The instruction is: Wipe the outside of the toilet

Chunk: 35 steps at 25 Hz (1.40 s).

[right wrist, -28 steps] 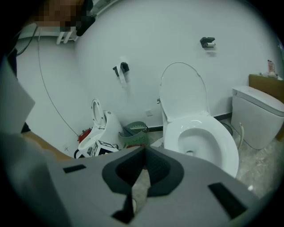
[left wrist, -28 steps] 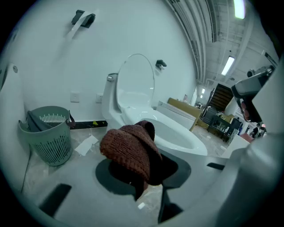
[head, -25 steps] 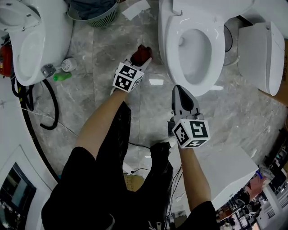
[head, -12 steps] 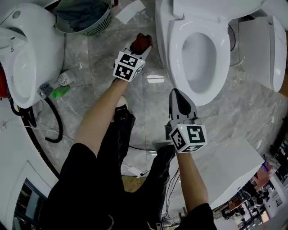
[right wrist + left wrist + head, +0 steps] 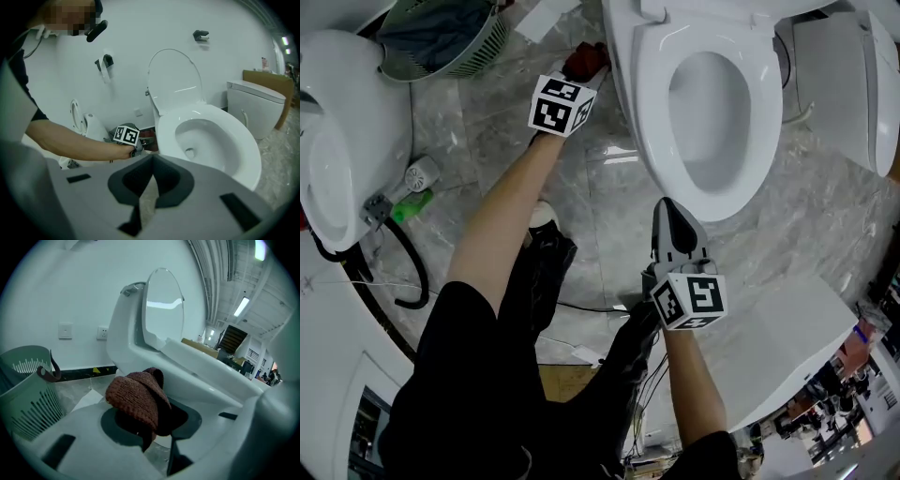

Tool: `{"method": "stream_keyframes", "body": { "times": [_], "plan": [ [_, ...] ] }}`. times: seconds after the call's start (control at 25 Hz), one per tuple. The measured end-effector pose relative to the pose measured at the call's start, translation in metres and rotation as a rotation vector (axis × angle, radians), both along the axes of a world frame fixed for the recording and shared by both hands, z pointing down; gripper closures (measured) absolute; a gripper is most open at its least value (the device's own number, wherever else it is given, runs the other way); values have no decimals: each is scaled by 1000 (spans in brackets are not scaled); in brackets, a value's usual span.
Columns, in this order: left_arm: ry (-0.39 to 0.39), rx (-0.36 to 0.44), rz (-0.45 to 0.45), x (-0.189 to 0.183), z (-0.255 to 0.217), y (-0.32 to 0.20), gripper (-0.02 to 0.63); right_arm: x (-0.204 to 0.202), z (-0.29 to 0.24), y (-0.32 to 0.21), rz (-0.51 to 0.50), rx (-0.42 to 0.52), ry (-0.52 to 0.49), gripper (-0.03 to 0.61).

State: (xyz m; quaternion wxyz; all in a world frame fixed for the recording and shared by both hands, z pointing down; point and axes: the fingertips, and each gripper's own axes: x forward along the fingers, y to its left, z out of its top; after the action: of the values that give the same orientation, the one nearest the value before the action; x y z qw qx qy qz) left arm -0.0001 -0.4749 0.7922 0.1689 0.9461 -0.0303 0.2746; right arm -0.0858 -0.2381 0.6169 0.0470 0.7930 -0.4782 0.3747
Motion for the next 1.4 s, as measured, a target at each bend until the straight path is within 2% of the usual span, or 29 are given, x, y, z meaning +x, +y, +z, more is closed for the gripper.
{"method": "stream_keyframes", "body": {
  "times": [0.24,0.72,1.04,1.4],
  "plan": [
    [27,-29,7,11,10,13,506,5,2,13,26,13,-13,577],
    [16,-33,51,-20,3,72,509,-11,0,44,3,32,-44,577],
    [12,-62,1,-46,1,117,508,-24,-6,88,6,33,-56,577],
    [13,-3,-92,-64,-7,159,509,-19,-13,152,31,28,-52,577]
  ]
}}
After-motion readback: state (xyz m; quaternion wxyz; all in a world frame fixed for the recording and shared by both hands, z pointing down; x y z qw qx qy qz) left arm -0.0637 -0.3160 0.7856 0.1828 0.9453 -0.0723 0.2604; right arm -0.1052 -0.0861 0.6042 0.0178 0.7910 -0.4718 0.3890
